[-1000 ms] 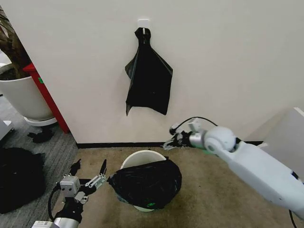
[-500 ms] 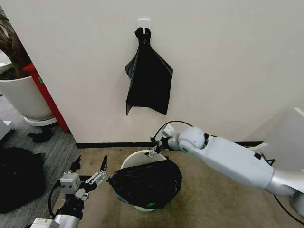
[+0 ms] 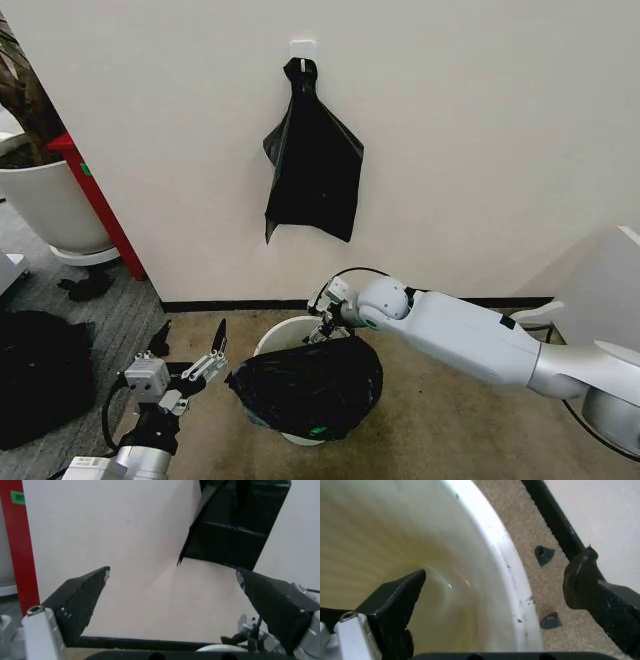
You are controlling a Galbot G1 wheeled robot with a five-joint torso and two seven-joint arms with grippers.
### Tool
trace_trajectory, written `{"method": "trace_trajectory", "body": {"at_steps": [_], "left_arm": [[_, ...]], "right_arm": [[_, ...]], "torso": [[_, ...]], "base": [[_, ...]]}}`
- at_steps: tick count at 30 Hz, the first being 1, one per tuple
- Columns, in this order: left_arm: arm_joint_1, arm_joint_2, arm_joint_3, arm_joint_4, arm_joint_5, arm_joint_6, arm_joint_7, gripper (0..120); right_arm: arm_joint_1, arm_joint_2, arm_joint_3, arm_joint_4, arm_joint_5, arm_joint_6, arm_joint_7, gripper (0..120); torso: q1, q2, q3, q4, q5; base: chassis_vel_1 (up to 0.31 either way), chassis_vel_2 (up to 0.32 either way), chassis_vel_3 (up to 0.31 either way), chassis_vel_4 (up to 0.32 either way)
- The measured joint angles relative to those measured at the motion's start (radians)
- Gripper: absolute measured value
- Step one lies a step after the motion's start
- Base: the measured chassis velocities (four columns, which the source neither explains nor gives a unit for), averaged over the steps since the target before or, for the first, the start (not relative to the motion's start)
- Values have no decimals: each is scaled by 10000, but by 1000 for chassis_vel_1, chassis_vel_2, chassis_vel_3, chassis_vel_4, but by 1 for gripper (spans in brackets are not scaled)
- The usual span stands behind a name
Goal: Place the garbage bag over the trash bin.
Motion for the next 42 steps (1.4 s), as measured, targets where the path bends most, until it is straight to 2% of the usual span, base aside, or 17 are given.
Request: {"method": "trace_trajectory", "body": {"at_steps": [7, 9, 19, 20, 21, 29, 33, 39, 42], "left_arm": [[-175, -17, 51, 17, -33, -6, -13, 100], [-190, -16, 59, 29, -35, -5, -14, 100], [-385, 22, 153, 204, -69, -23, -17, 100], [-391, 23, 156, 208, -70, -23, -17, 100], [-441, 28, 172, 234, -73, -23, -16, 100], [-471, -14, 222, 284, -65, -33, 6, 100], [-446, -30, 254, 296, -29, -46, 21, 100], [-438, -31, 280, 304, 17, -70, 37, 100], [-447, -20, 302, 304, 45, -71, 51, 100]], "right_arm": [[2, 64, -61, -160, 84, 9, -31, 72], [5, 64, -66, -160, 105, 9, -31, 69], [14, -3, -128, 93, 370, 7, 41, 28], [14, -4, -128, 99, 376, 7, 44, 28], [20, -17, -122, 151, 432, 6, 81, 20], [26, -169, 66, 321, 772, 1, 314, 5], [42, -342, 235, 417, 825, 3, 354, 1], [136, -851, 557, 625, 1206, 3, 483, 0], [18, -1518, 953, 986, 1779, 5, 916, 0]], "torso": [[0, 1, -2, -1, 0], [0, 2, -2, -1, 1], [0, 1, 0, -1, 1], [0, 1, 0, -1, 1], [0, 1, 0, -1, 1], [0, 1, 0, 1, 2], [0, 0, 1, 1, 5], [0, 0, 1, 1, 3], [0, 0, 0, 0, 2]], "base": [[0, 0, 0, 0], [0, 0, 0, 0], [0, 0, 0, 0], [0, 0, 0, 0], [0, 0, 0, 0], [0, 0, 0, 0], [0, 0, 0, 0], [0, 0, 0, 0], [0, 0, 0, 0]]}}
